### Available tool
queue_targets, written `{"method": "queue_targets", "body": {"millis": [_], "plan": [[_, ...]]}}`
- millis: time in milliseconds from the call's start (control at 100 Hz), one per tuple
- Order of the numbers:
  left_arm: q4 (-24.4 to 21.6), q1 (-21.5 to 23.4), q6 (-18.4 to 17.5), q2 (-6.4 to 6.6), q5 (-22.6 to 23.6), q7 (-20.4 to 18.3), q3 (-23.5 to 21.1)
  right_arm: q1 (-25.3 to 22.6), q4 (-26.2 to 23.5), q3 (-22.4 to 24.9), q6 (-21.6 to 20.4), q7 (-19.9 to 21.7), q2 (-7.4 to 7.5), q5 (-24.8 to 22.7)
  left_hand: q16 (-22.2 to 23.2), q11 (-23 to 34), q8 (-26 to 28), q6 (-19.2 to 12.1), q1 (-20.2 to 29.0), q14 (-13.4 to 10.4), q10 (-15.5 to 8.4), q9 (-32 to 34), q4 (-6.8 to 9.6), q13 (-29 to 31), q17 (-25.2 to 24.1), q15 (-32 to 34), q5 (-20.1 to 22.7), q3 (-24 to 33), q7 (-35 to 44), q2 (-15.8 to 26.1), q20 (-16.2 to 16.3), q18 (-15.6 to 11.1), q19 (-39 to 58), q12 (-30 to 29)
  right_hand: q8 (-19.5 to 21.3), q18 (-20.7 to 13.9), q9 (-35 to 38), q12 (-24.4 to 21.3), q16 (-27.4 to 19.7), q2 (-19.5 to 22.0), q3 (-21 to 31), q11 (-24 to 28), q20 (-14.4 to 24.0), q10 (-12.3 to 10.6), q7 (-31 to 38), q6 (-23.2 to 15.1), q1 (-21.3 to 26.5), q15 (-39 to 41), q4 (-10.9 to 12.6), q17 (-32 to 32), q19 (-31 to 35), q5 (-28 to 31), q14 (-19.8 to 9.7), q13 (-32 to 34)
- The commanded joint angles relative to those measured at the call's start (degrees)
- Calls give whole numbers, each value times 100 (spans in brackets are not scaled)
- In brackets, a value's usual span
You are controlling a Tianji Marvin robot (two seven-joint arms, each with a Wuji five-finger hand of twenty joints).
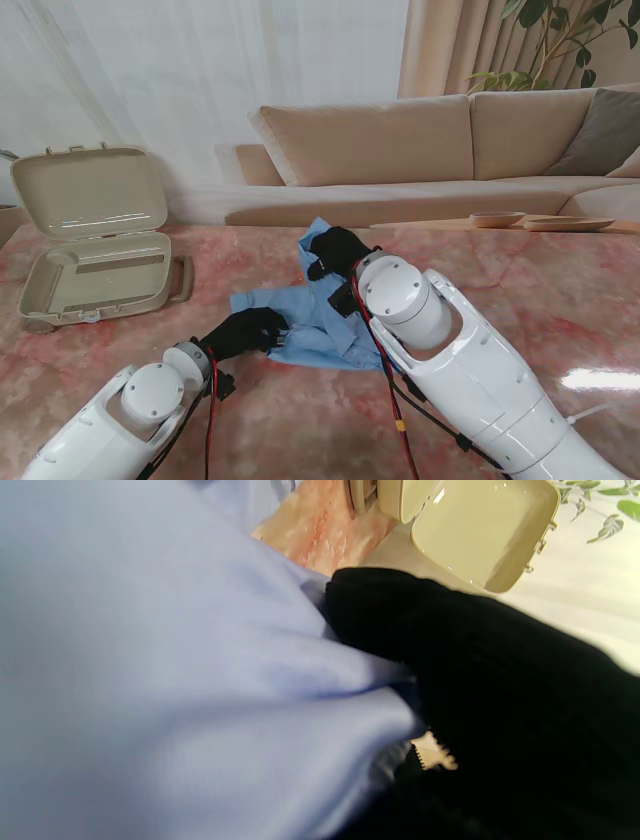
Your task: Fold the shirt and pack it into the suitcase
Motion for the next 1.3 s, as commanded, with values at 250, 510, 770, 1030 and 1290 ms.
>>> {"method": "queue_targets", "body": {"millis": [250,510,770,1030,1290], "plan": [[-433,482,179,-65,83,420,-353,249,473,-391,-101,25,-207,195,-52,54,-74,40,212,246,-18,39,79,-67,52,-57,71,-122,49,99,-49,781,-838,4,-1,-1050,56,-41,-7,120,355,146,328,479,172,-182,271,-55,192,360,653,105,-47,179],[-951,854,314,-69,339,662,-763,474,864,-701,-215,-106,-353,272,-58,51,-83,41,205,252,-15,37,81,-66,59,-71,83,-143,36,106,-48,794,-836,-21,-160,-642,33,-146,-48,158,174,55,221,488,109,-275,224,-167,-160,342,316,87,55,173],[-1181,1047,418,-60,460,709,-984,615,1186,-951,-423,-143,-456,375,-63,48,-87,49,211,252,-8,39,86,-62,59,-81,100,-157,10,104,-48,794,-836,-41,-327,82,-217,-285,-371,456,-360,-156,-413,410,-38,-392,128,-952,-1041,135,-310,-110,328,139],[-1269,1124,477,-53,494,701,-1050,728,1506,-1132,-614,-263,-563,360,-65,49,-82,43,210,249,-9,50,88,-50,59,-80,114,-170,-10,104,-48,794,-836,-52,-728,467,-581,-623,-732,795,-941,-386,-562,294,-399,-536,-171,-2179,-1811,-866,-844,-328,535,-29],[-1335,1156,560,-43,504,659,-1078,699,1565,-1128,-698,-267,-566,402,-66,50,-73,44,214,253,-7,49,90,-52,59,-81,123,-176,-24,108,-48,794,-836,-59,-866,743,-1208,-1394,-880,1437,-1257,-1070,-388,392,-2839,-430,-1356,-3198,-1693,-1995,-1473,-298,765,-997]]}}
